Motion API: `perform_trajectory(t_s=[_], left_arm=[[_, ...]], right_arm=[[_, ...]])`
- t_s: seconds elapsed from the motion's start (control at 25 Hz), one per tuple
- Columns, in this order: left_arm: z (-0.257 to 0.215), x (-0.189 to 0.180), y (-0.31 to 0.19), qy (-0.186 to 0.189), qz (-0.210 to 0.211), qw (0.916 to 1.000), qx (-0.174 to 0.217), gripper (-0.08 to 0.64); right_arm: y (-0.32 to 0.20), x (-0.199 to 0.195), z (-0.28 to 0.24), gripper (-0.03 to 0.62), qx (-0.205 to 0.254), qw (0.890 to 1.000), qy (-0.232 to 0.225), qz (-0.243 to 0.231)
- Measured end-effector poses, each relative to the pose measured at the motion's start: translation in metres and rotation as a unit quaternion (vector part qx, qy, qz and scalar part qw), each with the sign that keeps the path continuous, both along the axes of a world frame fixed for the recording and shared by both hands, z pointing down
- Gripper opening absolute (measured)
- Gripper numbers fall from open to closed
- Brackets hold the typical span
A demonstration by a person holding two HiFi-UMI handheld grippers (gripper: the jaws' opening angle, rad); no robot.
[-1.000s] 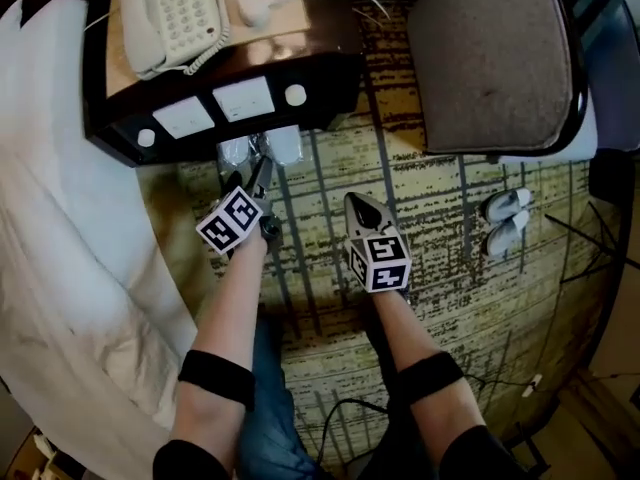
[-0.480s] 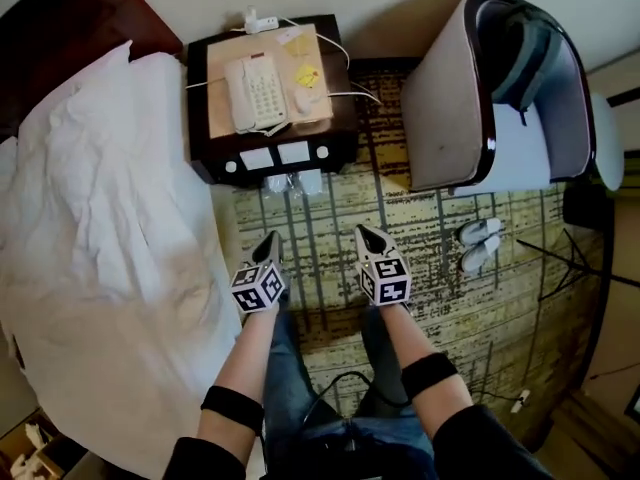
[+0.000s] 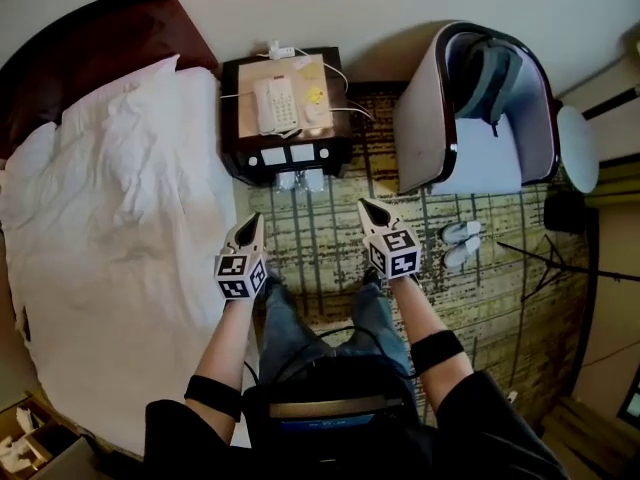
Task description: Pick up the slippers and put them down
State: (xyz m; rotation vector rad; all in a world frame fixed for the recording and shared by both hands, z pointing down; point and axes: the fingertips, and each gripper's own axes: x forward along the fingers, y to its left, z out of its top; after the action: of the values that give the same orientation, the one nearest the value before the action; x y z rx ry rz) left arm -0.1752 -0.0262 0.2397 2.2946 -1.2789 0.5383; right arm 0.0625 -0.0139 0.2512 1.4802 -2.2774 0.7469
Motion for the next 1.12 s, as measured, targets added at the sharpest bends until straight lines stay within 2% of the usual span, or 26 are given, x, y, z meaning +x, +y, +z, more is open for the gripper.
perform_trajectory(t_s=[0.2, 0.36, 0.68, 0.88, 1.12], left_arm=[[-0.056, -0.01, 0.013, -0.002, -0.004, 0.9995, 0.033, 0.003], [-0.075, -0.016, 0.028, 0.001, -0.002, 0.9993, 0.038, 0.003], [-0.091, -0.02, 0.031, 0.006, 0.001, 0.9991, 0.041, 0.003], [-0.092, -0.024, 0.027, 0.01, 0.0, 0.9989, 0.047, 0.003], [-0.082, -0.029, 0.031, 0.01, 0.0, 0.9994, 0.034, 0.003]], right_arm=[[0.011, 0.02, -0.056, 0.0, 0.027, 1.0, 0.014, -0.001], [0.03, 0.033, -0.074, 0.0, 0.031, 0.999, 0.021, 0.01], [0.044, 0.049, -0.088, 0.0, 0.034, 0.999, 0.032, 0.021], [0.043, 0.044, -0.088, 0.0, 0.034, 0.999, 0.038, 0.016], [0.04, 0.035, -0.087, 0.0, 0.033, 0.999, 0.035, 0.016]])
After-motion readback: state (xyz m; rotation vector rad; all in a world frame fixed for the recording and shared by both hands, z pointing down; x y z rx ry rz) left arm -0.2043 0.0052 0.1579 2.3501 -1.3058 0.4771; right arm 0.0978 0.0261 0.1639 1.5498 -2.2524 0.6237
